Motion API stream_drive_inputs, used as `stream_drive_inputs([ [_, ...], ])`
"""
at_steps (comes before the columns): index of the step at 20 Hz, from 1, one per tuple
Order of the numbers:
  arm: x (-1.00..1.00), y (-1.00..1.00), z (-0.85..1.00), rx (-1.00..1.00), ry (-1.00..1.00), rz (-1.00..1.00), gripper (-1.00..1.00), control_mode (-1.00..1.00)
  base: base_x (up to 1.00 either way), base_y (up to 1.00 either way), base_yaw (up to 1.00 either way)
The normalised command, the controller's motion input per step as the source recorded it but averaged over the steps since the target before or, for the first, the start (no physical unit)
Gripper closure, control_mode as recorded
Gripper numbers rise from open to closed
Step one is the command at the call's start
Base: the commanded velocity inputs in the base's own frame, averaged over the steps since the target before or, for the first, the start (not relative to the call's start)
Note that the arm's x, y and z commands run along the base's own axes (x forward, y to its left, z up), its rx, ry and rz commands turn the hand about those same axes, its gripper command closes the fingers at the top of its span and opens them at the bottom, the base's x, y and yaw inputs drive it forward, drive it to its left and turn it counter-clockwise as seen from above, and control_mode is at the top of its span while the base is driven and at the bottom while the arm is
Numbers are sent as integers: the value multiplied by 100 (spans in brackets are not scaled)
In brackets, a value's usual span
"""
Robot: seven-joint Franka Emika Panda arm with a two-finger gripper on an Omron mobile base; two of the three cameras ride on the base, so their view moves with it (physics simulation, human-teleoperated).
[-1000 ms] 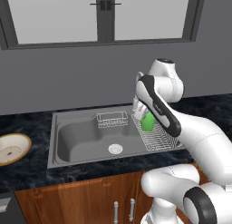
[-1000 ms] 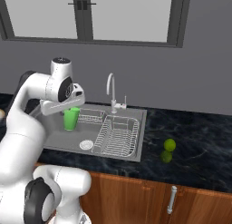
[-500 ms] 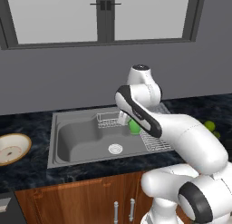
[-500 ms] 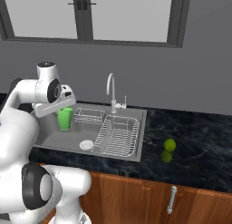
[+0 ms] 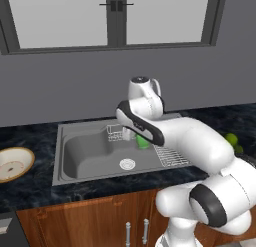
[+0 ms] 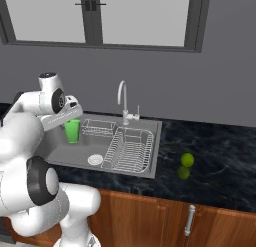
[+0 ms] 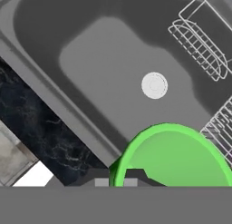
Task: Remove the lime and lime from the sink. Then move the bowl and cup from the counter to the sink for washing.
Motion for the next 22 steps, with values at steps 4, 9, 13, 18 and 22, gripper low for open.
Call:
stream_drive_inputs([
  [4, 16, 3, -31, 0, 0, 1, 100, -100, 0, 0, 0],
  [9, 21, 3, -27, 0, 0, 0, 100, -100, 0, 0, 0],
  [13, 19, 0, -26, 0, 0, 0, 100, -100, 0, 0, 0],
  [18, 19, 0, -28, 0, -2, 0, 100, -100, 0, 0, 0],
  [22, 10, 0, -28, 0, -8, 0, 100, -100, 0, 0, 0],
])
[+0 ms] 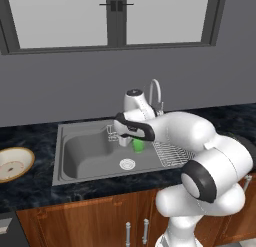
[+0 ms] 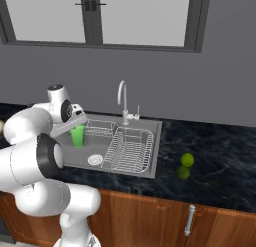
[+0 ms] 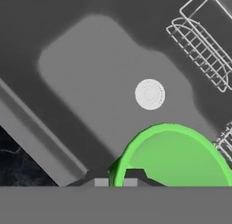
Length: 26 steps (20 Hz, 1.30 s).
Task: Remove the lime and lime from the sink. Then move the bowl and cup from the counter to the sink for washing.
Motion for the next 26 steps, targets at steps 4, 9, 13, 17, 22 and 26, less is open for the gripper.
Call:
stream_drive_inputs([
  [4, 7, 0, -29, 0, -10, 0, 100, -100, 0, 0, 0],
  [9, 7, 0, -30, 0, -7, 0, 100, -100, 0, 0, 0],
  [13, 17, 0, -27, 0, 0, 0, 100, -100, 0, 0, 0],
  [17, 16, 0, -27, 0, 0, -6, 100, -100, 0, 0, 0],
  [22, 18, 0, -28, 0, 0, -7, 100, -100, 0, 0, 0],
  [26, 9, 0, -33, 0, 0, -13, 100, -100, 0, 0, 0],
])
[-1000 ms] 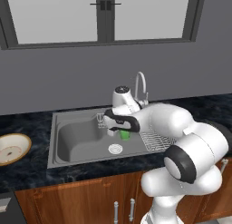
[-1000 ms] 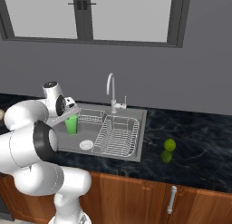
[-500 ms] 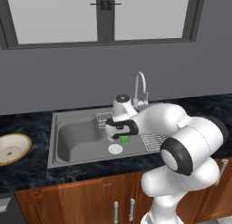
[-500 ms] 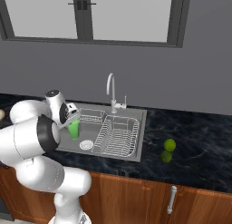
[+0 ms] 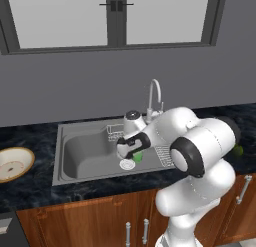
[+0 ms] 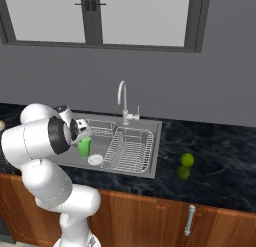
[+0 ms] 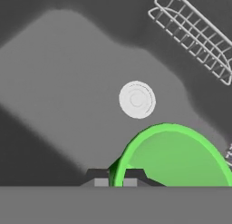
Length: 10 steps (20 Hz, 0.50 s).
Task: Remove the lime and lime from the sink. Then move the bowl and cup from the counter to the sink for washing.
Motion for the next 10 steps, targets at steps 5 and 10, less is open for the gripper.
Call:
stream_drive_inputs([
  [5, 19, -2, -24, 0, 0, -9, 100, -100, 0, 0, 0],
  [10, 20, -6, -26, 0, 0, -5, 100, -100, 0, 0, 0],
])
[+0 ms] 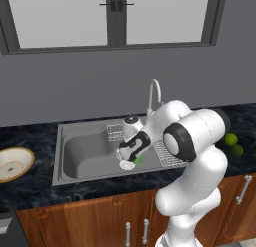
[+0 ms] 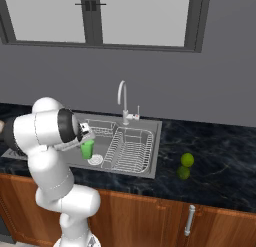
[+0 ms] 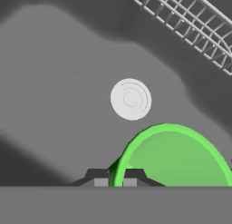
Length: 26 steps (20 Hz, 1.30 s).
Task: Remove the lime and lime from the sink. Then move the bowl and cup from the counter to the sink for washing.
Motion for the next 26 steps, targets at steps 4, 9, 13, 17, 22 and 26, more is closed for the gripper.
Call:
stream_drive_inputs([
  [4, 19, -7, -26, 0, -5, -3, 100, -100, 0, 0, 0],
  [9, 22, -7, -26, 0, -6, -2, 100, -100, 0, 0, 0],
  [13, 16, -8, -28, 0, -11, 0, 100, -100, 0, 0, 0],
  [17, 16, -4, -28, 0, -7, 0, 100, -100, 0, 0, 0],
  [22, 17, -1, -25, 0, -1, -1, 100, -100, 0, 0, 0],
  [26, 20, -2, -24, 0, 0, -2, 100, -100, 0, 0, 0],
])
